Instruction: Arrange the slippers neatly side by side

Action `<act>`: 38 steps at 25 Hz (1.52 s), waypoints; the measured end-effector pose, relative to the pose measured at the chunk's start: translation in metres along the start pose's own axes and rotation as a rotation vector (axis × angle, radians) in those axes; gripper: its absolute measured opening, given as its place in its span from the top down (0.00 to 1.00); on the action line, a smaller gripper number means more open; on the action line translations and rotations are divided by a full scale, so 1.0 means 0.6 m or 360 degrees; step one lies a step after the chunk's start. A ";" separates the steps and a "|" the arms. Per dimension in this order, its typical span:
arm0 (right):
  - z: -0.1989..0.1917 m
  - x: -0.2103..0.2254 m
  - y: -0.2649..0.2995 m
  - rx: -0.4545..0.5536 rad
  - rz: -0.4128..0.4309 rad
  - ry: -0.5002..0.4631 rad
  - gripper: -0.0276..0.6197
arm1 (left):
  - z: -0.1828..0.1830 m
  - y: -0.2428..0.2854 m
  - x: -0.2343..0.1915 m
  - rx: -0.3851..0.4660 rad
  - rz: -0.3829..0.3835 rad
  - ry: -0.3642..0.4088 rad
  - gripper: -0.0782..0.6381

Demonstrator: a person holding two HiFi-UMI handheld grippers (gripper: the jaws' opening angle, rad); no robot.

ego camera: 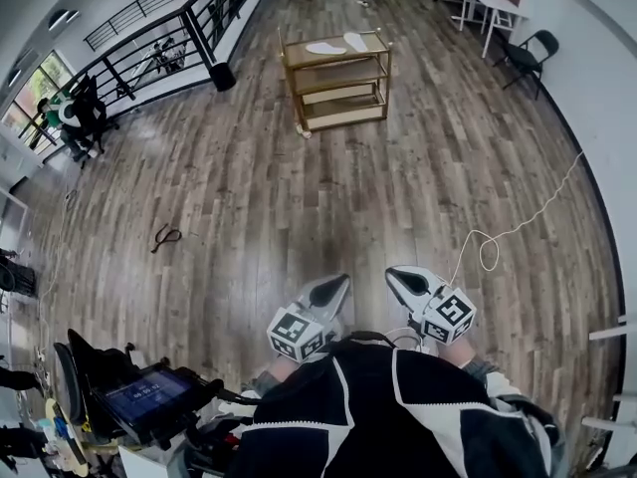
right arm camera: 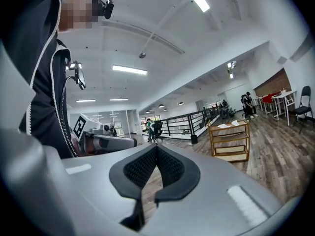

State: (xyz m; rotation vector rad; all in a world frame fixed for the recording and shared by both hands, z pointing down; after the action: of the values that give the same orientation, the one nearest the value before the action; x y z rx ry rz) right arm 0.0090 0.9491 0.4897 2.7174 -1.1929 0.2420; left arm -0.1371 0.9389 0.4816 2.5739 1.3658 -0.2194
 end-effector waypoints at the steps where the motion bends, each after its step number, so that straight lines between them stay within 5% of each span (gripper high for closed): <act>1: 0.004 0.002 0.016 -0.0001 -0.0007 -0.0015 0.95 | 0.006 0.003 -0.017 -0.0001 -0.0016 0.0004 0.87; 16: 0.046 0.050 0.255 0.0001 -0.0124 -0.0041 0.95 | 0.049 0.024 -0.243 -0.0009 -0.0229 -0.0004 0.87; 29: 0.063 0.102 0.321 -0.0064 -0.0183 -0.0040 0.95 | 0.063 0.057 -0.340 0.0053 -0.0220 -0.0097 0.87; 38: 0.069 0.238 0.368 -0.0032 -0.0126 0.0016 0.95 | 0.066 0.164 -0.399 -0.0037 -0.0164 -0.0094 0.87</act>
State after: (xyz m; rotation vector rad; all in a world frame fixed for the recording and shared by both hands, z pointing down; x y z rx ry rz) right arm -0.0558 0.6912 0.4985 2.7356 -1.0766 0.2319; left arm -0.1899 0.6843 0.5108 2.4604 1.4718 -0.2925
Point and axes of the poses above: the fingertips, and each gripper's own axes: y forward along the fingers, x to its right, z out of its top, the point moved 4 cm from there along -y, backward along the fingers
